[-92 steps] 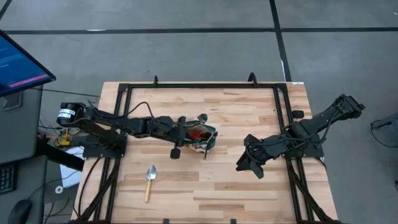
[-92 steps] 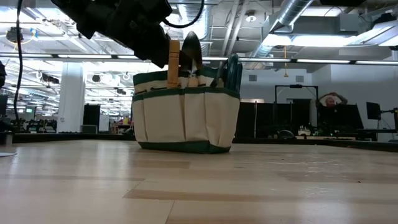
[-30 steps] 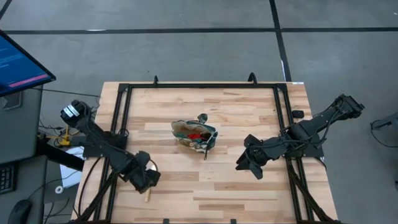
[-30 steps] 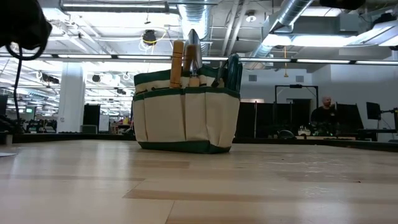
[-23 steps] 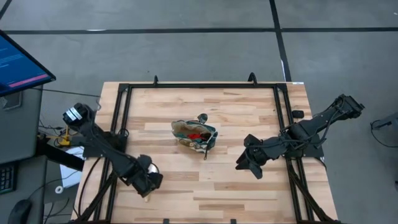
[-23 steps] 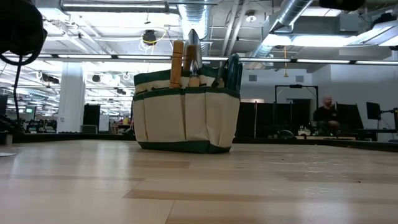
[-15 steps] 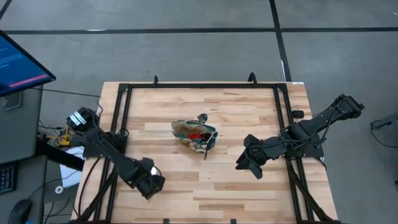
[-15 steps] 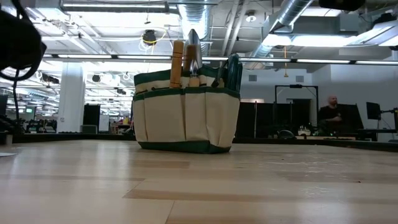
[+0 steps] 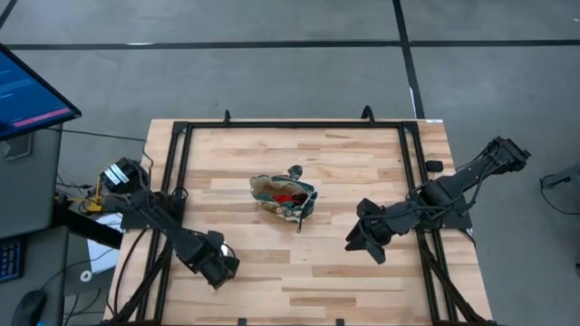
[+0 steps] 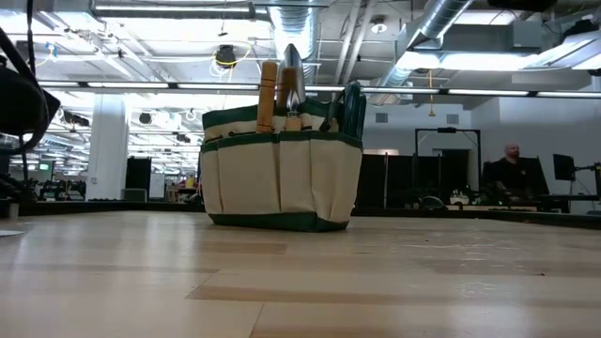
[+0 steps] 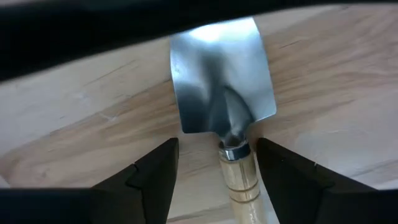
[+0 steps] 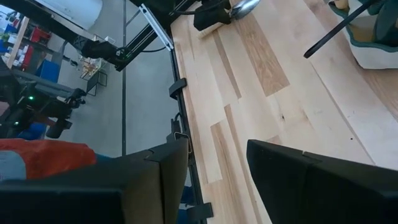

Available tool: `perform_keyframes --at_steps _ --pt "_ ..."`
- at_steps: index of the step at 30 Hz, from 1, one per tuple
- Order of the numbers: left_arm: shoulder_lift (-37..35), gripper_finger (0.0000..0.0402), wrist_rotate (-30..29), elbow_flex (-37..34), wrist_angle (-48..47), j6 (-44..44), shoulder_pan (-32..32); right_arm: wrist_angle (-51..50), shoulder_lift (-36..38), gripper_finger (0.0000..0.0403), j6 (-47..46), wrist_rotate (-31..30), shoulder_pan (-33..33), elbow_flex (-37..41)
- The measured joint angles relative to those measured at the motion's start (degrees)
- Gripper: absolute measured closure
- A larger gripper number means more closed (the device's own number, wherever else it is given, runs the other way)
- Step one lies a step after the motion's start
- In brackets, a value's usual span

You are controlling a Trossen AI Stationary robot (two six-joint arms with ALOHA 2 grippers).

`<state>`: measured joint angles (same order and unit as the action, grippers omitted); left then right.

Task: Pick & Place Garden tools in Gardening bag
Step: Put the brown trowel into the gardening bag

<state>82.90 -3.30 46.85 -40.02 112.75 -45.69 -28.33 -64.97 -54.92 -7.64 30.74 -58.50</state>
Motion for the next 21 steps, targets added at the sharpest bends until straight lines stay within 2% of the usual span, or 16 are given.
perform_keyframes --at_steps 4,13,18,21 --pt "0.0 0.0203 1.1 -1.4 0.5 -1.3 0.5 0.0 0.0 0.0244 0.0 -0.2 0.0 0.0" --pt "0.1 0.0336 1.5 -1.7 0.4 -6.0 0.4 0.0 0.0 0.0244 0.0 -0.3 0.0 0.0" --pt "-0.8 0.0340 -1.0 -1.7 0.5 -6.4 0.3 0.0 0.0 0.0244 0.0 -0.4 0.0 0.0" --pt "-3.5 0.0340 -8.3 -1.8 1.2 -6.6 0.2 -0.1 0.0 0.0244 0.0 -0.4 0.0 0.0"
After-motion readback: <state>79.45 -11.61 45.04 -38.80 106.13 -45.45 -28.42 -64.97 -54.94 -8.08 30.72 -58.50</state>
